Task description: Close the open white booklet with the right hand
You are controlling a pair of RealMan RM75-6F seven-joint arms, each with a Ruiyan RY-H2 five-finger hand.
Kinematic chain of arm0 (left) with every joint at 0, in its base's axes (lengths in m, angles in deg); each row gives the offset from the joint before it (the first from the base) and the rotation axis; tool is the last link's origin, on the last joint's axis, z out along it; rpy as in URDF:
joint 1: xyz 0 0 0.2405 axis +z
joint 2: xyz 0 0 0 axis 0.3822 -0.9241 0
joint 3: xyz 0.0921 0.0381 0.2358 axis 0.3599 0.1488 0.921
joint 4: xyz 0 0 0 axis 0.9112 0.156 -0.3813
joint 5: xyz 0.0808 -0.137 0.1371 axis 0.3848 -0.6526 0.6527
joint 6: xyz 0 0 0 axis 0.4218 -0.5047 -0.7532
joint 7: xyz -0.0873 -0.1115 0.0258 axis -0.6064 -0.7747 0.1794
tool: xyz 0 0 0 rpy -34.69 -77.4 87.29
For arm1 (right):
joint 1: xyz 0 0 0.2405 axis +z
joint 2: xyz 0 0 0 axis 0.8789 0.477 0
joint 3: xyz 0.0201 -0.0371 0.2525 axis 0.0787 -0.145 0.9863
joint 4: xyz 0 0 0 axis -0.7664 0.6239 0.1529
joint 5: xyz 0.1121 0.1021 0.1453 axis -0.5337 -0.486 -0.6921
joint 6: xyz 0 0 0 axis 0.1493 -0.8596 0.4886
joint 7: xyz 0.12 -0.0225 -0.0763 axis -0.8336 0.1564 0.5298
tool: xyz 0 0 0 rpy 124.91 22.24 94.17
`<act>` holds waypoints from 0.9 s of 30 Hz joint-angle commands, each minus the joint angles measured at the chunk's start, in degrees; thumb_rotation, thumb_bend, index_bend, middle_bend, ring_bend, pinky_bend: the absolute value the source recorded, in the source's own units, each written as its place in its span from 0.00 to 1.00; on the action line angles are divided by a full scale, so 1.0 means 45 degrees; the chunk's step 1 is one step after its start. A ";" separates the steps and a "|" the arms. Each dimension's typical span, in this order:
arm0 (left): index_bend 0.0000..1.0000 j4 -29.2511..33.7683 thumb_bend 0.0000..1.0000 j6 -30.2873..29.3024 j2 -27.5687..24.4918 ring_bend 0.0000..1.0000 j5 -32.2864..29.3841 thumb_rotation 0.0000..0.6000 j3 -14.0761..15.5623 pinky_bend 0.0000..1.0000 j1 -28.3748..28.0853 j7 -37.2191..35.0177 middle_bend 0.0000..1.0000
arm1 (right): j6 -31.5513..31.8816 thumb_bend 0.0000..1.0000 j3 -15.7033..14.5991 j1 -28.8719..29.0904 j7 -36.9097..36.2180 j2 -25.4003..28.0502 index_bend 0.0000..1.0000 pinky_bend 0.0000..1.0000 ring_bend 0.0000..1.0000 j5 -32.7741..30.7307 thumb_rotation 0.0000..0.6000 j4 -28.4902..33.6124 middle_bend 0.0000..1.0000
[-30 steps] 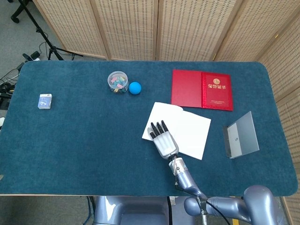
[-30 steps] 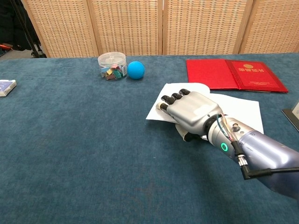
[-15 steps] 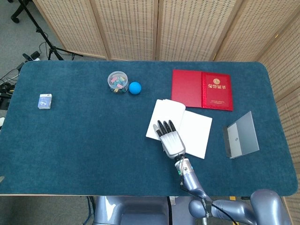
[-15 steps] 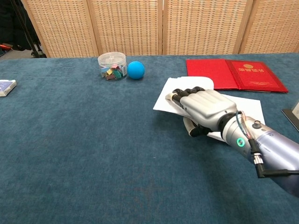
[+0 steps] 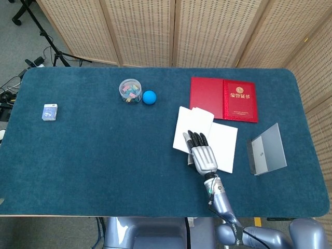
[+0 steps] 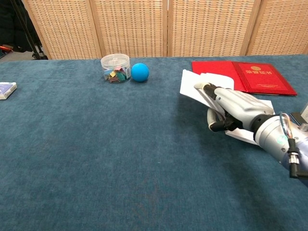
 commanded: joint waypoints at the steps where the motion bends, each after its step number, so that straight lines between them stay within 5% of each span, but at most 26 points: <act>1: 0.00 -0.0074 0.00 -0.0185 0.0017 0.00 0.0196 1.00 0.0076 0.00 0.0087 -0.0096 0.00 | -0.0200 0.85 0.0791 -0.0955 -0.2649 0.0395 0.00 0.00 0.00 -0.0876 1.00 0.0747 0.00; 14: 0.00 -0.0067 0.00 -0.0432 0.0161 0.00 0.0598 1.00 0.0239 0.00 0.0160 0.0178 0.00 | -0.0595 0.85 0.1524 -0.2158 -0.5954 0.1129 0.00 0.00 0.00 -0.1616 1.00 0.0930 0.00; 15: 0.00 -0.0059 0.00 -0.0436 0.0169 0.00 0.0604 1.00 0.0242 0.00 0.0160 0.0204 0.00 | -0.0560 0.75 0.1503 -0.2191 -0.5973 0.1141 0.00 0.00 0.00 -0.1574 1.00 0.0864 0.00; 19: 0.00 -0.0023 0.00 -0.0458 0.0211 0.00 0.0640 1.00 0.0263 0.00 0.0162 0.0337 0.00 | 0.0180 0.11 0.1242 -0.2341 -0.5391 0.1003 0.00 0.00 0.00 -0.1126 1.00 0.0202 0.00; 21: 0.00 -0.0012 0.00 -0.0474 0.0228 0.00 0.0664 1.00 0.0275 0.00 0.0165 0.0386 0.00 | 0.0800 0.00 0.1160 -0.2407 -0.5074 0.0795 0.00 0.00 0.00 -0.0765 1.00 -0.0179 0.00; 27: 0.00 -0.0003 0.00 -0.0586 0.0275 0.00 0.0746 1.00 0.0296 0.00 0.0195 0.0459 0.00 | 0.2972 0.00 0.1044 -0.2552 -0.3737 0.0259 0.00 0.00 0.00 0.0504 1.00 -0.1310 0.00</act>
